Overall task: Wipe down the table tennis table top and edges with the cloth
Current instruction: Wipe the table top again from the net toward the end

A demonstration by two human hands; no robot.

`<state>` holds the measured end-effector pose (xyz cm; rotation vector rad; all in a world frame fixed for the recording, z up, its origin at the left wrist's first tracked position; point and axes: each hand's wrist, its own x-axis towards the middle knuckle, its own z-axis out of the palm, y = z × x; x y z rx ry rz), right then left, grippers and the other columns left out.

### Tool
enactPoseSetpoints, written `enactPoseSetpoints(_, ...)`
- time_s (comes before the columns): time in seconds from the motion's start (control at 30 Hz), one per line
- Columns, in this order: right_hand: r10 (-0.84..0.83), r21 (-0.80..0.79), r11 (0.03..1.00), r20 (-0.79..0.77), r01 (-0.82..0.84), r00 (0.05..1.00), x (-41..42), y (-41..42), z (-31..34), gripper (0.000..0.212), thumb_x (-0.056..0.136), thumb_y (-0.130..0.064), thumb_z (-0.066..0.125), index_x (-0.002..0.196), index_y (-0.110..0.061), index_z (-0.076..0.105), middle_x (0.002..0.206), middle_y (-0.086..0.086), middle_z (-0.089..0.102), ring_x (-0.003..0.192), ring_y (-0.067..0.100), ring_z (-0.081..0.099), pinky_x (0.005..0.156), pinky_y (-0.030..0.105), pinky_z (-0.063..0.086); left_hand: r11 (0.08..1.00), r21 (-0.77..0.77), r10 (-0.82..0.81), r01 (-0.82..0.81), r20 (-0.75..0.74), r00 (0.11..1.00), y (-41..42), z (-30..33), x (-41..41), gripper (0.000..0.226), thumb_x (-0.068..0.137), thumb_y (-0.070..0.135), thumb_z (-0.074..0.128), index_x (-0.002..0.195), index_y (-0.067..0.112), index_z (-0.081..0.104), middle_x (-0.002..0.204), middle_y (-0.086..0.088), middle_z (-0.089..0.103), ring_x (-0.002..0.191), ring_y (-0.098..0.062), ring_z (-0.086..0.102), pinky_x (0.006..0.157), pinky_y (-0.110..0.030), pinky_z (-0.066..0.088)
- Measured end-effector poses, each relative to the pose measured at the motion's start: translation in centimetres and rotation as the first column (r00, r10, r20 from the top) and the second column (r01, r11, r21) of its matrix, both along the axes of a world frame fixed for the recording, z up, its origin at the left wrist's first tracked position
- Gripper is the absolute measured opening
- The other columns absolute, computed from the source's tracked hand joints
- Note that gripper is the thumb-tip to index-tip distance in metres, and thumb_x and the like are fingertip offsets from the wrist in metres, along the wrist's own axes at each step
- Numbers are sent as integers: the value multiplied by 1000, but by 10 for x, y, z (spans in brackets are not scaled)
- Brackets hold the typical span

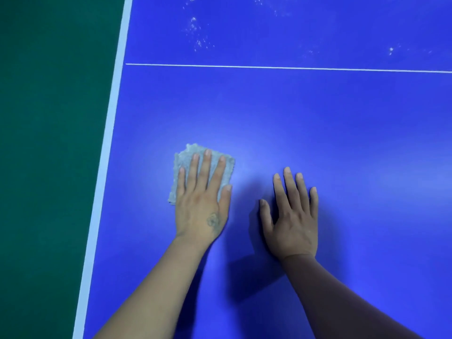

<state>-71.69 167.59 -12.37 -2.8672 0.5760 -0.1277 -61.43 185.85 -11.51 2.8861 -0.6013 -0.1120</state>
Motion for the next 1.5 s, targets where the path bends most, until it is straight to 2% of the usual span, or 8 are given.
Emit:
enactPoseSetpoints(0.2, 20, -16, 1000, 102, -18, 995, 19, -17, 3, 62, 102, -51, 56, 153, -15, 55, 170, 6, 39, 153, 33, 41, 121, 52, 30, 985, 10, 175, -175, 1, 985, -9, -3, 44, 62, 112, 49, 23, 171, 27, 20, 179, -2, 11, 166, -25, 4, 133, -53, 5)
enactPoseSetpoints(0.5, -98, -11, 995, 8, 98, 995, 72, -60, -11, 75, 108, -60, 35, 168, -16, 31, 179, 0, 17, 166, 23, 10, 133, 56, 10, 935, -55, 353, -351, 36, 935, -95, -11, 131, 66, 110, 51, 14, 171, 27, 15, 180, -4, 5, 166, -27, -1, 133, -54, -1)
enactPoseSetpoints(0.63, -93, -26, 995, -1, 93, 996, 74, -60, -11, 74, 107, -60, 36, 167, -16, 33, 179, 1, 18, 166, 23, 10, 133, 56, 10, 964, -74, 260, -257, 39, 965, -123, -13, 135, 64, 111, 48, 20, 171, 27, 19, 180, -2, 7, 166, -25, -1, 133, -54, -2)
enactPoseSetpoints(0.87, -91, -28, 996, -22, 90, 996, 75, -60, -10, 75, 107, -60, 33, 168, -17, 31, 179, 0, 16, 167, 22, 8, 132, 57, 10, 993, -45, -108, 111, 78, 991, -98, -12, 76, 56, 115, 40, 26, 169, 29, 26, 178, 0, 18, 166, -24, 9, 133, -52, 8)
enactPoseSetpoints(1.03, -92, -31, 995, -15, 92, 996, 75, -59, -10, 74, 107, -60, 35, 167, -17, 33, 179, -2, 16, 167, 21, 8, 132, 57, 11, 1000, 4, 7, -8, 62, 998, -78, -12, 86, 58, 113, 44, 24, 170, 30, 25, 178, 0, 16, 166, -24, 7, 134, -50, 6)
enactPoseSetpoints(1.23, -94, -37, 995, -27, 93, 995, 75, -59, -10, 73, 107, -59, 36, 168, -19, 32, 179, -2, 15, 167, 20, 6, 133, 56, 11, 979, -70, 195, -194, 14, 981, -132, -13, 147, 62, 111, 40, 24, 171, 28, 16, 180, -2, 4, 166, -26, -3, 133, -53, -2)
enactPoseSetpoints(1.37, -93, -38, 995, -14, 93, 996, 75, -59, -12, 74, 107, -59, 37, 168, -17, 33, 179, -2, 17, 167, 21, 9, 132, 57, 12, 994, -79, 70, -68, 10, 998, -173, -12, 160, 65, 109, 39, 26, 171, 28, 15, 180, -2, 4, 166, -26, -4, 132, -54, -5)
enactPoseSetpoints(1.5, -87, -41, 995, 10, 88, 996, 74, -60, -13, 74, 107, -58, 38, 167, -16, 35, 178, 0, 20, 166, 22, 13, 132, 58, 14, 978, -138, -142, 159, 122, 982, -175, -18, 140, 57, 110, 36, 31, 166, 25, 36, 176, -4, 25, 165, -26, 14, 132, -55, 10)
